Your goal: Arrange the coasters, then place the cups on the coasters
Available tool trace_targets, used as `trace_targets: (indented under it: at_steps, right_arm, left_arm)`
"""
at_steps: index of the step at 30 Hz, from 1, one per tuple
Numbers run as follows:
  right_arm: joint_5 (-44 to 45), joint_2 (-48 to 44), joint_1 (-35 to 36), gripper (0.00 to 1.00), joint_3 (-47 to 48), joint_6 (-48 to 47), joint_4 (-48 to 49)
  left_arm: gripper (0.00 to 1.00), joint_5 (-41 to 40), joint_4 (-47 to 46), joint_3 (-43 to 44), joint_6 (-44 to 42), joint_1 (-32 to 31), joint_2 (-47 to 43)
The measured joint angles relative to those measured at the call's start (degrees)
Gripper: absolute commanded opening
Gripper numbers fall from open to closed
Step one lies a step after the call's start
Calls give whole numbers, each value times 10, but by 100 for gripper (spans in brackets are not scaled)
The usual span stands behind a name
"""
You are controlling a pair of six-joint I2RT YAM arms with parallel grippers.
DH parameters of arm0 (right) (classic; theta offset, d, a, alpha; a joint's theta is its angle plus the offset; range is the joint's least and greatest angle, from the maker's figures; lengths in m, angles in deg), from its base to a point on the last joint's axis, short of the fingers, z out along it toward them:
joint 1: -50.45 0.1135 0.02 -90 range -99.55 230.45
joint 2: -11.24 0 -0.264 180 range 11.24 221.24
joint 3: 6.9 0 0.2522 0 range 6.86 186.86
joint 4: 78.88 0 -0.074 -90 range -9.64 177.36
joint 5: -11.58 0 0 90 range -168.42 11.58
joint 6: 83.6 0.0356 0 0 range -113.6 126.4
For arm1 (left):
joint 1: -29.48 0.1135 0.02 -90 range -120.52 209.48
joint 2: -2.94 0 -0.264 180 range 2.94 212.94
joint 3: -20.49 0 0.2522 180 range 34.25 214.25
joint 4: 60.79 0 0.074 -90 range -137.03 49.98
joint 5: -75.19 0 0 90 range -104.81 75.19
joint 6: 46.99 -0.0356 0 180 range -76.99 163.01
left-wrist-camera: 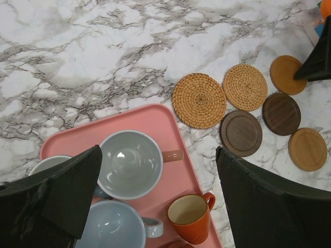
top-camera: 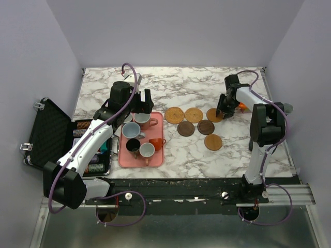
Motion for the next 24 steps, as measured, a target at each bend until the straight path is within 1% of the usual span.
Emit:
trace_targets:
  at_steps: [3, 11, 24]
  right_arm:
    - [2, 0, -2, 52, -5, 0, 0]
    - [-6, 2, -4, 48, -4, 4, 2]
    - [-28, 18, -4, 44, 16, 3, 2]
  left_arm:
    - [99, 0, 0, 0, 0, 0, 0]
    - [99, 0, 0, 0, 0, 0, 0]
    - [99, 0, 0, 0, 0, 0, 0]
